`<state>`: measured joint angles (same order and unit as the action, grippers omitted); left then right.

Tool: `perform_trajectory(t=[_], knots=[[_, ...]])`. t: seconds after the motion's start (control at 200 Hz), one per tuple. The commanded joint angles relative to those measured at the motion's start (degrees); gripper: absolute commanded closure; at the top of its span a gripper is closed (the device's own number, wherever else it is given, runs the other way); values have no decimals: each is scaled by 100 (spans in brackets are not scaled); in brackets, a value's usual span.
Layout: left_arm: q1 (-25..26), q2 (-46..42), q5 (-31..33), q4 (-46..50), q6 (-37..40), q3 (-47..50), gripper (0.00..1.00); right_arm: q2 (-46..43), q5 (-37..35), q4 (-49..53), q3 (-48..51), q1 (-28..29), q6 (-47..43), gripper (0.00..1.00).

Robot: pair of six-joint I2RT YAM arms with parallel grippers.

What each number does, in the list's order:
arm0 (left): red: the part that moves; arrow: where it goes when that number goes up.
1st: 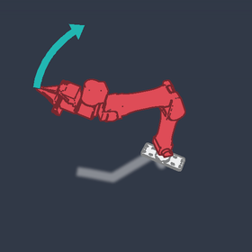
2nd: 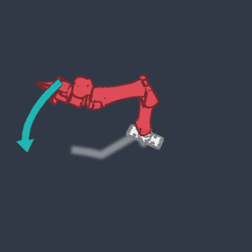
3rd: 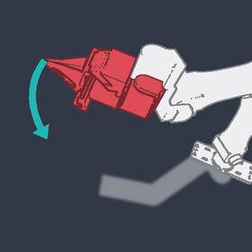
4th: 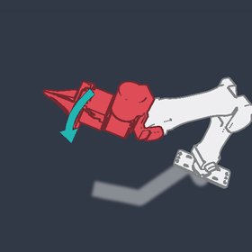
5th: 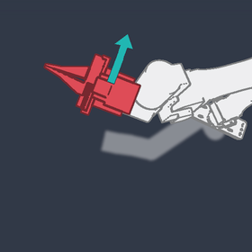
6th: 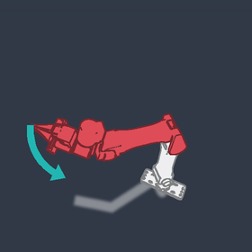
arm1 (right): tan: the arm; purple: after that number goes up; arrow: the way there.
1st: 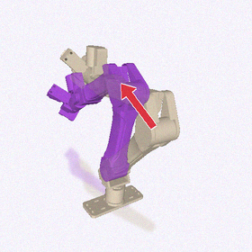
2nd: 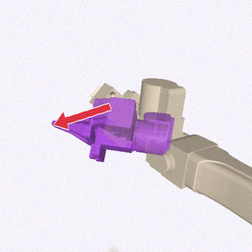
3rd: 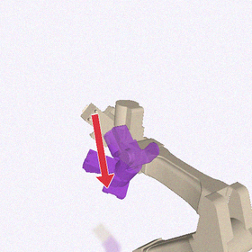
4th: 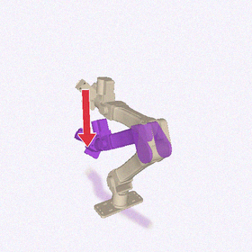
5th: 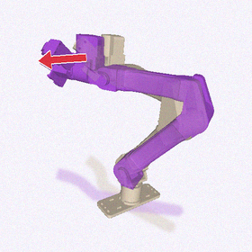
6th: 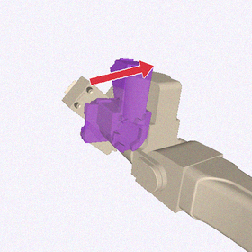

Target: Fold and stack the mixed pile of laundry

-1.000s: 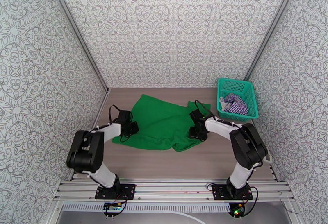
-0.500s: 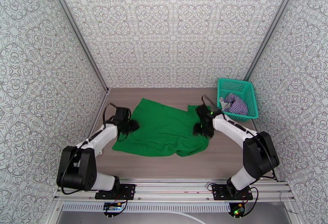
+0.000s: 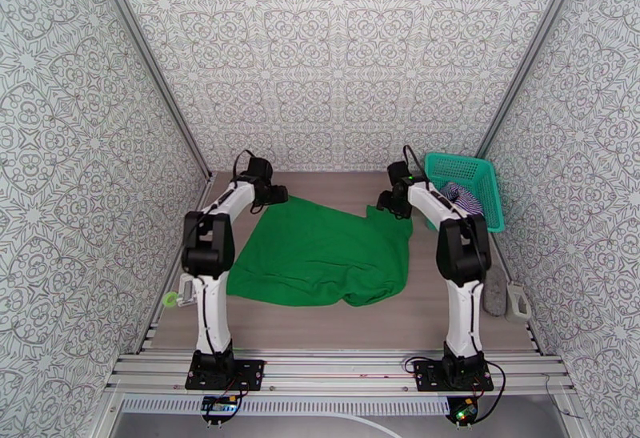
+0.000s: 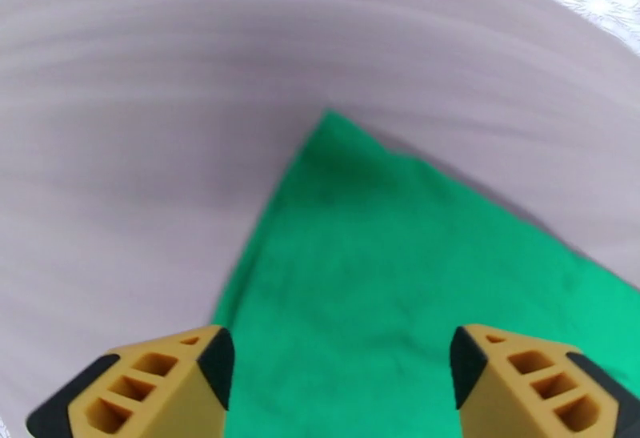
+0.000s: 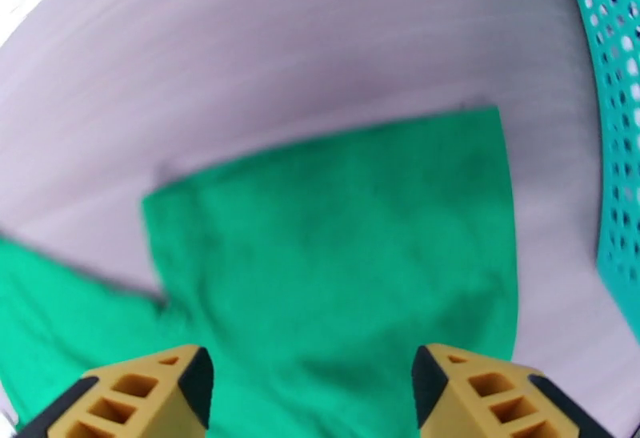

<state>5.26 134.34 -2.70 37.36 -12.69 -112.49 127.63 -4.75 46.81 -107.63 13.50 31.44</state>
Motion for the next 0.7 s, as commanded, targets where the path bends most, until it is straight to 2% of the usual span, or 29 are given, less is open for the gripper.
perform_trajectory(t=[0.0,0.07,0.195,0.265,0.55,0.695], knots=[[90,568,427,706,208,-980,14,395,-293,153,-517,30,248,29],[189,1063,804,1222,309,-1749,10,649,-200,248,-744,39,296,29],[428,2067,1492,2551,566,-3591,9,948,-179,446,-999,48,345,29],[511,2292,1935,2936,700,-3973,10,1034,-137,525,-1027,56,354,30],[304,1527,2272,2971,771,-2069,18,737,-130,364,-474,113,302,31],[128,911,2321,2641,726,-1122,22,502,-164,343,-342,118,241,31]])
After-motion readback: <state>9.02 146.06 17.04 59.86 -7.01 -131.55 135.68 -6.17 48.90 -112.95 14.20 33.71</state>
